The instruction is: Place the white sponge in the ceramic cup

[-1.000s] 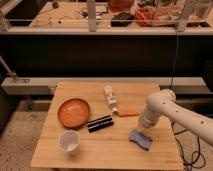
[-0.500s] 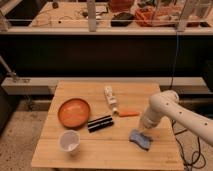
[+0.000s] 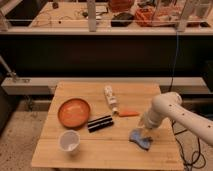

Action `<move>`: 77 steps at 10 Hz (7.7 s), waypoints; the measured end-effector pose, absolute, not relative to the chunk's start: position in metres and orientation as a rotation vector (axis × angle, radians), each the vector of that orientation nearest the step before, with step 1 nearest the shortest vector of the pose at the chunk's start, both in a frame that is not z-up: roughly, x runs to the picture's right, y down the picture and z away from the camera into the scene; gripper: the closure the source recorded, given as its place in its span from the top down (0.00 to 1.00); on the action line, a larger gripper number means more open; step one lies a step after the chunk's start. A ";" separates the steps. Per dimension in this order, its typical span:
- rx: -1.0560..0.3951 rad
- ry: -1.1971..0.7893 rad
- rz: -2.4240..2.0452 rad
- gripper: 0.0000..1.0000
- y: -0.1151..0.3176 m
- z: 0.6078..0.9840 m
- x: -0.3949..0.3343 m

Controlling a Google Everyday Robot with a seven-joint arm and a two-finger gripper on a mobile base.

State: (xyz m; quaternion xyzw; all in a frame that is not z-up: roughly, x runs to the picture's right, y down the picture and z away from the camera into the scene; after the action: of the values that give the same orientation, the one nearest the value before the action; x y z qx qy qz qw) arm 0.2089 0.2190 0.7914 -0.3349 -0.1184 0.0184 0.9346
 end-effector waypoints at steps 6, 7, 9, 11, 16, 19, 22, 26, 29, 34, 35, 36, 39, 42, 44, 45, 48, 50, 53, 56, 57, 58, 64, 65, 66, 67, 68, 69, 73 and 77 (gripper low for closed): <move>-0.667 -0.258 0.071 0.67 0.227 0.794 0.206; -0.672 -0.264 0.071 0.73 0.230 0.799 0.202; -0.676 -0.266 0.085 0.80 0.233 0.803 0.200; -0.664 -0.267 0.093 0.67 0.228 0.799 0.205; -0.660 -0.268 0.113 0.56 0.236 0.814 0.203; -0.659 -0.266 0.115 0.43 0.235 0.810 0.205; -0.644 -0.271 0.111 0.24 0.222 0.802 0.200; -0.627 -0.279 0.123 0.18 0.215 0.799 0.202; -0.624 -0.271 0.168 0.34 0.210 0.792 0.202; -0.615 -0.281 0.179 0.77 0.204 0.787 0.204; -0.611 -0.282 0.189 0.78 0.203 0.786 0.204; -0.611 -0.284 0.194 0.80 0.202 0.786 0.204; -0.611 -0.284 0.208 0.80 0.202 0.785 0.204; -0.626 -0.283 0.219 0.80 0.216 0.796 0.199; -0.632 -0.284 0.233 0.80 0.220 0.798 0.199; -0.636 -0.279 0.246 0.80 0.221 0.798 0.200; -0.645 -0.276 0.259 0.80 0.222 0.803 0.195; -0.647 -0.272 0.271 0.80 0.223 0.806 0.195; -0.653 -0.264 0.288 0.80 0.223 0.809 0.196; -0.658 -0.260 0.306 0.80 0.223 0.812 0.197; -0.659 -0.259 0.312 0.80 0.224 0.814 0.196; -0.661 -0.257 0.317 0.80 0.224 0.815 0.197; -0.663 -0.251 0.342 0.80 0.224 0.821 0.197; -0.662 -0.249 0.347 0.79 0.224 0.822 0.198; -0.663 -0.248 0.353 0.79 0.224 0.823 0.198; -0.664 -0.247 0.360 0.79 0.224 0.823 0.198; -0.664 -0.246 0.363 0.74 0.224 0.824 0.199; -0.664 -0.246 0.367 0.66 0.224 0.825 0.199; -0.662 -0.246 0.386 0.59 0.222 0.827 0.199; -0.661 -0.234 0.359 0.25 0.209 0.816 0.196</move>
State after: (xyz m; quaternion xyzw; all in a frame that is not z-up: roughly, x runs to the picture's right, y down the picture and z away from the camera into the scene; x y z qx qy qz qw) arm 0.1962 0.2087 0.8163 -0.3219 -0.1141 0.1751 0.9234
